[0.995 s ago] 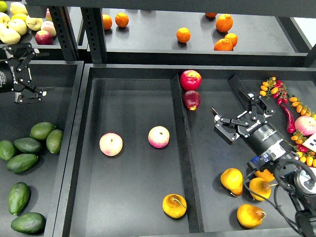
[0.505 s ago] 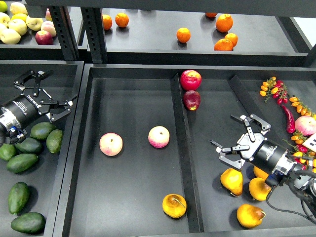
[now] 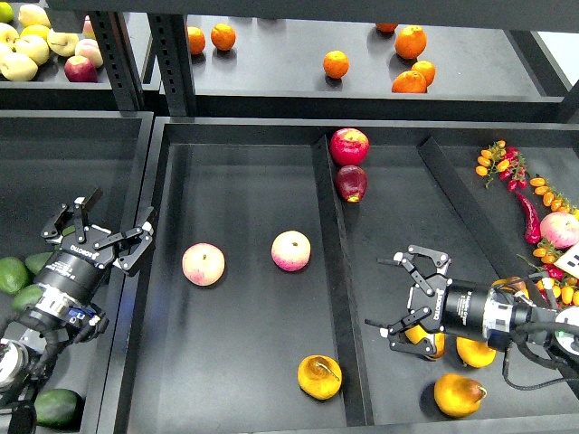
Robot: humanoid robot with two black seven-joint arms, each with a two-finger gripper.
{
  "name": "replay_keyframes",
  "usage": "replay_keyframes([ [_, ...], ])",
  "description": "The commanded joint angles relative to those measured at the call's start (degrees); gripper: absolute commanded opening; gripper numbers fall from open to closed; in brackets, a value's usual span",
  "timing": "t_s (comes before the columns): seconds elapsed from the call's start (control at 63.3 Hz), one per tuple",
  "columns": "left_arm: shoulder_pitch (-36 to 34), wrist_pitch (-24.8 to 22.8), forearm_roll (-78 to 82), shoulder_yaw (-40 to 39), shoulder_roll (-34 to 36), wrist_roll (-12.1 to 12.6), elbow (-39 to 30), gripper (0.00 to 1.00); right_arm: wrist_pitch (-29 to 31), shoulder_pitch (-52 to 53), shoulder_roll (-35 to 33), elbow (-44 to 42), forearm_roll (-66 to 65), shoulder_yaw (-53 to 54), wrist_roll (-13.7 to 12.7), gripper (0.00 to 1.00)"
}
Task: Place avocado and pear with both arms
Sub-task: 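Move the right gripper down to the yellow pear in the middle bin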
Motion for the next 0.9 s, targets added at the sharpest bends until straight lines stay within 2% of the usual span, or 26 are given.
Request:
replay_keyframes([
  [0.0, 0.7, 0.0, 0.0, -0.8, 0.0, 0.0, -0.7, 0.99, -0.1, 2.5, -0.1, -0.2, -2.4, -5.5, 0.0, 1.00],
  [0.205, 1.5, 0.0, 0.0, -2.0, 0.0, 0.0, -1.7, 0.99, -0.2, 3.2, 2.4, -2.4, -9.5, -11.8, 0.0, 1.00],
  [0.553, 3.5, 0.0, 0.2, -2.0, 0.0, 0.0, -3.4, 0.99, -1.5, 3.9, 7.8, -5.2, -10.4, -14.5, 0.0, 1.00],
  [0.884, 3.8, 0.0, 0.2, -1.5, 0.0, 0.0, -3.9, 0.99, -1.5, 5.0, 15.6, -14.8, -10.4, -14.3, 0.0, 1.00],
])
